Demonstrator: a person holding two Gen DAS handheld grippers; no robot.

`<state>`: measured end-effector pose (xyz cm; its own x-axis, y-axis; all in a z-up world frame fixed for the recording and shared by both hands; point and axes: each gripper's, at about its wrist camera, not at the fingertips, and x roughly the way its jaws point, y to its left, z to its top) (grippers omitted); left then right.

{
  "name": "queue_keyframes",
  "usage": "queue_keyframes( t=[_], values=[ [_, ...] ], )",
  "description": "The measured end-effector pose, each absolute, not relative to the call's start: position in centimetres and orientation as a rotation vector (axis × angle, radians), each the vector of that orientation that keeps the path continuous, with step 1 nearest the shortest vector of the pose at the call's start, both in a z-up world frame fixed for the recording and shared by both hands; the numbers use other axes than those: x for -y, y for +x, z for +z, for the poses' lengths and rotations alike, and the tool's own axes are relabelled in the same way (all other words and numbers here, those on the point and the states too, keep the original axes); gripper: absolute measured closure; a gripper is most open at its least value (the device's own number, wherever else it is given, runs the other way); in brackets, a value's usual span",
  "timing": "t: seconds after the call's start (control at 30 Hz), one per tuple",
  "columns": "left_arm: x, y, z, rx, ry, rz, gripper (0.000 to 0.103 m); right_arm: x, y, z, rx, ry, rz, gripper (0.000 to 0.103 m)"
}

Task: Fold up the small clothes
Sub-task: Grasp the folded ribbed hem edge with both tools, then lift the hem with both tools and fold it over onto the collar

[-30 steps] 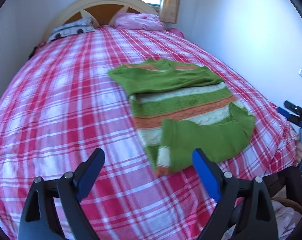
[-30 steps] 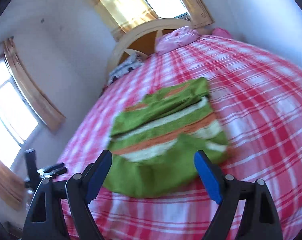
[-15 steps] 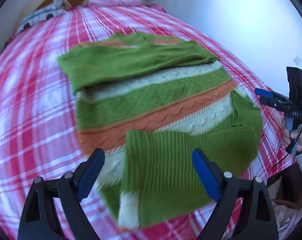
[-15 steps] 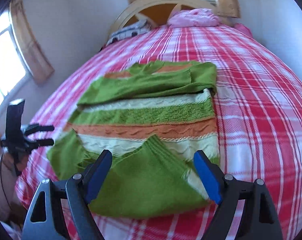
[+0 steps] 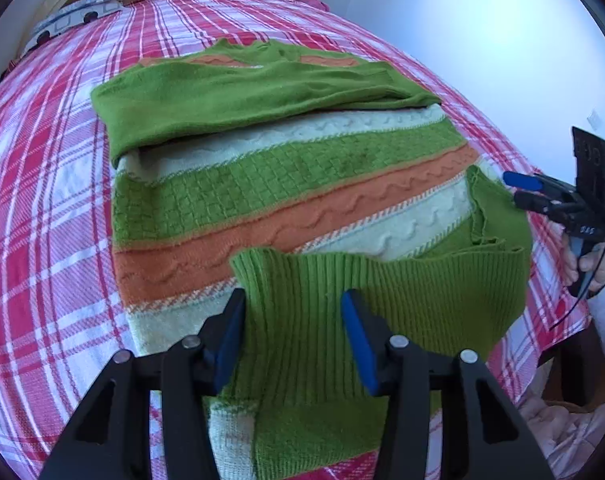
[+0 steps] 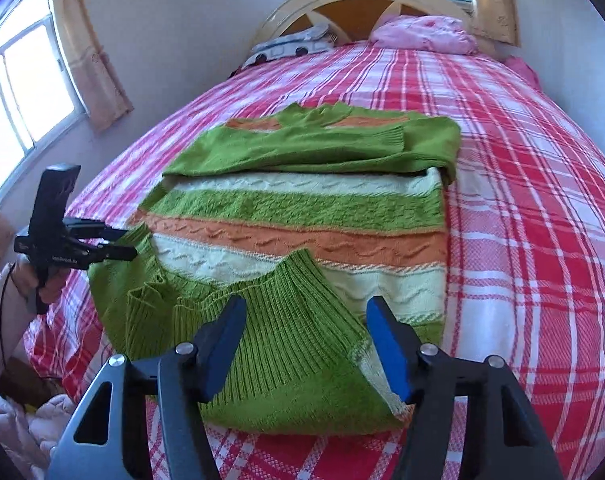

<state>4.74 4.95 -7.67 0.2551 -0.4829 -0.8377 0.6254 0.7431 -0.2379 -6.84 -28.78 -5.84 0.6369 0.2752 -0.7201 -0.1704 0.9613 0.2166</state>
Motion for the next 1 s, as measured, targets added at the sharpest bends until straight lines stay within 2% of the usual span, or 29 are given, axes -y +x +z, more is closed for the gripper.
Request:
queue_keyframes(
  t=[0.03,0.1,0.23,0.33,0.37,0.4,0.43,0.47,0.53,0.67,0.87,1.0],
  values=[
    [-4.9,4.9,-7.7,-1.079,0.148,-0.765,0.052,28.5,-6.5,-5.9,-0.849,0.117,0.268,0.039],
    [-4.4,5.0,-7.9,-1.085,0.151,-0.773,0.042,27.8,-5.9,-5.9,-0.856,0.087,0.290,0.039],
    [-3.4,4.6,-7.9,-1.049,0.214,-0.744,0.043,25.8,-4.1,-7.0,-0.892,-0.032,0.288,0.039],
    [-3.3,4.1,-7.8,-1.037,0.220,-0.755,0.056,24.9,-3.7,-8.0,-0.917,-0.118,0.265,0.039],
    [-3.5,4.1,-7.9,-1.046,0.194,-0.776,0.070,24.7,-3.8,-8.1,-0.914,-0.135,0.267,0.041],
    [-3.7,4.1,-8.0,-1.065,0.155,-0.798,0.080,24.4,-4.2,-8.2,-0.901,-0.147,0.278,0.048],
    [-3.9,4.2,-8.1,-1.077,0.119,-0.807,0.080,24.3,-4.5,-8.2,-0.899,-0.135,0.310,0.069],
    [-4.0,4.1,-8.2,-1.073,0.106,-0.803,0.081,24.3,-4.7,-8.2,-0.898,-0.130,0.317,0.084],
    [-4.0,3.9,-8.0,-1.056,0.098,-0.794,0.085,24.0,-5.2,-7.8,-0.903,-0.138,0.302,0.092],
    [-4.6,3.8,-6.8,-1.036,0.066,-0.750,0.092,25.2,-5.9,-6.1,-0.866,-0.056,0.265,0.094],
    [-5.5,5.4,-3.5,-0.951,-0.001,-0.691,0.092,28.1,-5.7,-1.8,-0.741,0.071,0.178,0.094],
    [-6.4,9.2,-1.6,-0.914,-0.075,-0.608,0.092,29.5,-3.9,0.9,-0.655,0.084,0.110,0.094]
  ],
)
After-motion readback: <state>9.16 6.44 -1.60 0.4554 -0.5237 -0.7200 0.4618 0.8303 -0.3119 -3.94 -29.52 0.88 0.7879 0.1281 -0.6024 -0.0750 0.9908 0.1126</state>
